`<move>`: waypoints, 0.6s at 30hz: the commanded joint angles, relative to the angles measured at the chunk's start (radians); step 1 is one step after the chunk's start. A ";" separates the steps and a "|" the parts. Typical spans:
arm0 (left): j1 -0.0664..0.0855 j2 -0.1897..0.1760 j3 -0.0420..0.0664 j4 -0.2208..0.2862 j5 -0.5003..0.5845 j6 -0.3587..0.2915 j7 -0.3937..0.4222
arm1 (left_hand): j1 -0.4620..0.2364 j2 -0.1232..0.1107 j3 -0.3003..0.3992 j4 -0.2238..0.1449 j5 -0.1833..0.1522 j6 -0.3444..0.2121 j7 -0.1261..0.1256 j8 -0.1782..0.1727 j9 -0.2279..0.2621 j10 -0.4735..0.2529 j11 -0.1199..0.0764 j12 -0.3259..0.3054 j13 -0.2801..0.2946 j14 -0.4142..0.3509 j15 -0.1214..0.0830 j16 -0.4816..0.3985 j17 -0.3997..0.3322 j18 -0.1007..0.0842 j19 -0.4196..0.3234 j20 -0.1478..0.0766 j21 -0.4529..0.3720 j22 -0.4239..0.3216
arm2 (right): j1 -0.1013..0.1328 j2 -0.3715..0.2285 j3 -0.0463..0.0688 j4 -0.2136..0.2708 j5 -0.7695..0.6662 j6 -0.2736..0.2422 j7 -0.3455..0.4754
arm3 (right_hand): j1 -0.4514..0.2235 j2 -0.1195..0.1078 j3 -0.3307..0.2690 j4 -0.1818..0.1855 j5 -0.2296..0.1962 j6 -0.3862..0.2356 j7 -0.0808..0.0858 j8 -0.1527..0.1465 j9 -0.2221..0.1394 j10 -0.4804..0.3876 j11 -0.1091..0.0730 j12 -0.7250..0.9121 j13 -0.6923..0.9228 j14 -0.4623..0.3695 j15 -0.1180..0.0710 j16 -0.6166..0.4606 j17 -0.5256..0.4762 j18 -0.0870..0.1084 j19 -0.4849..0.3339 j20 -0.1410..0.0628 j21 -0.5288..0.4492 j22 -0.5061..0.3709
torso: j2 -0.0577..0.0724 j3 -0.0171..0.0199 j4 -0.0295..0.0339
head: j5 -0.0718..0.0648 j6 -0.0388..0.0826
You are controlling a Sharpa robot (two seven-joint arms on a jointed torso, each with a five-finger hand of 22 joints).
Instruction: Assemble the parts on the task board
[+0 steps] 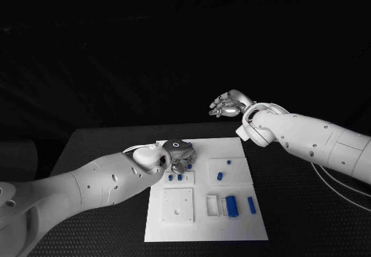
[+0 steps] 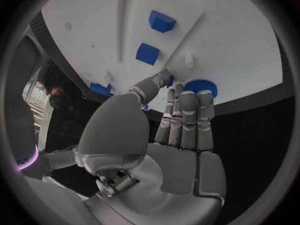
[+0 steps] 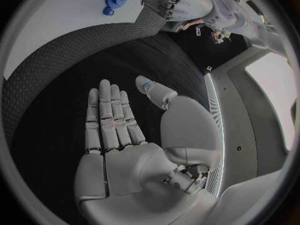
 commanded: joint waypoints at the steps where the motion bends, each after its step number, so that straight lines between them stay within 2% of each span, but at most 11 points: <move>1: -0.006 0.004 0.001 0.000 0.000 -0.004 0.000 | 0.003 0.006 0.002 0.009 -0.002 -0.005 -0.001 -0.002 -0.002 -0.008 0.003 -0.006 -0.002 0.005 0.000 0.005 -0.001 0.055 0.005 -0.011 0.004 0.017 | 0.000 0.002 0.001 0.002 0.000 0.006 0.012 | -0.003 0.005 -0.007 -0.001 0.000 -0.003 -0.002 0.004 -0.001 0.005 -0.001 -0.004 -0.002 0.001 0.003 -0.005 0.001 0.006 0.001 0.006 -0.004 0.001 | 0.001 -0.0003 -0.0006 | 0.000 -0.001; 18: -0.014 0.023 0.000 -0.024 0.012 -0.001 0.003 | -0.003 0.021 -0.003 0.025 -0.009 0.024 0.019 0.017 -0.008 0.034 -0.004 -0.005 0.001 0.017 -0.007 0.017 -0.009 0.061 0.017 -0.016 0.015 0.018 | 0.000 0.003 0.001 0.002 0.000 0.008 0.011 | -0.002 0.006 -0.007 -0.002 -0.001 -0.002 -0.002 0.004 -0.001 0.006 -0.001 -0.004 -0.003 0.001 0.003 -0.006 0.002 0.006 0.001 0.007 -0.005 0.002 | 0.000 0.0001 -0.0003 | -0.003 -0.003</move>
